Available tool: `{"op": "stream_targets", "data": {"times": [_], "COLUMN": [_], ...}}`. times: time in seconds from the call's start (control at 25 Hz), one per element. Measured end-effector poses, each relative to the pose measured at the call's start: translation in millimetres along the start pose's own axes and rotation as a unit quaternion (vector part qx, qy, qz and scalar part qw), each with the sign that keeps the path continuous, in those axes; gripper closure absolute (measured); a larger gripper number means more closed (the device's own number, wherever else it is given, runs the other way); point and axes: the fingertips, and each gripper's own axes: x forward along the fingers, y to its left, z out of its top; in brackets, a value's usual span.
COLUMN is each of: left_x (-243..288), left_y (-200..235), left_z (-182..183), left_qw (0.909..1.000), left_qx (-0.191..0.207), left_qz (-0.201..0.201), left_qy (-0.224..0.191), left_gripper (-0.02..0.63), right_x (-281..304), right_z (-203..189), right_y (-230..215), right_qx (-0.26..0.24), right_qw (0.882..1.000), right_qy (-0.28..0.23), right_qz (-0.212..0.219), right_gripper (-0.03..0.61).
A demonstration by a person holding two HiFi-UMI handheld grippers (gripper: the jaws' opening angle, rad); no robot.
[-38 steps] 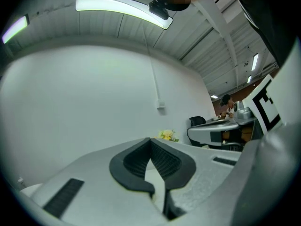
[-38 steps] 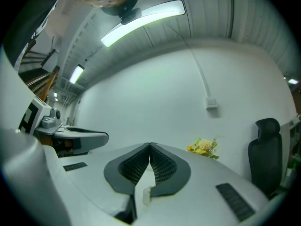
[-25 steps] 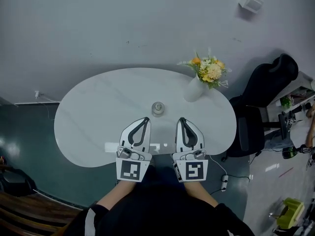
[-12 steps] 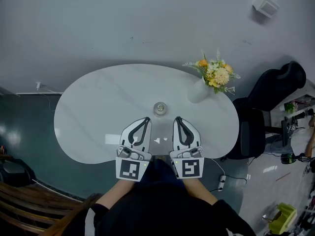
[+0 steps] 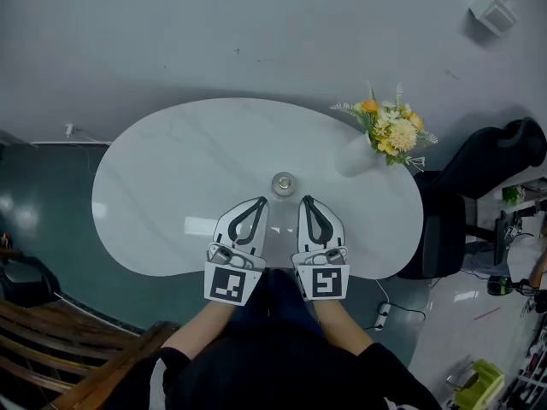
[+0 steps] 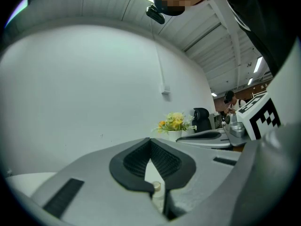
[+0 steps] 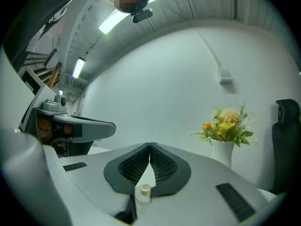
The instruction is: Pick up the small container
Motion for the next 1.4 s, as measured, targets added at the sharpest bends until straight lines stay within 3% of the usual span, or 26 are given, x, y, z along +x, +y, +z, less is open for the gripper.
{"op": "stream_targets", "data": {"times": [0.44,0.6,0.8,1.04,1.4], "left_x": [14,16,16,16,13], "left_y": [8,11,13,15,24], "left_z": [-36,-40,-45,-50,-59], "left_qw": [0.9996,0.9995,0.9993,0.9989,0.9979], "left_qx": [-0.004,-0.004,-0.003,-0.004,-0.008], "left_qz": [0.007,0.011,0.016,0.018,0.03], "left_qy": [0.025,0.029,0.035,0.043,0.056], "left_gripper": [0.606,0.606,0.606,0.606,0.606], "right_x": [15,21,32,42,54], "right_z": [-58,-81,-102,-132,-168], "right_y": [12,18,21,22,23], "right_qx": [0.011,0.022,0.02,0.02,0.035], "right_qw": [0.997,0.995,0.997,0.994,0.989], "right_qy": [0.065,0.086,0.06,0.097,0.138], "right_qz": [0.031,0.038,0.042,0.042,0.047], "right_gripper": [0.552,0.44,0.376,0.293,0.248]}}
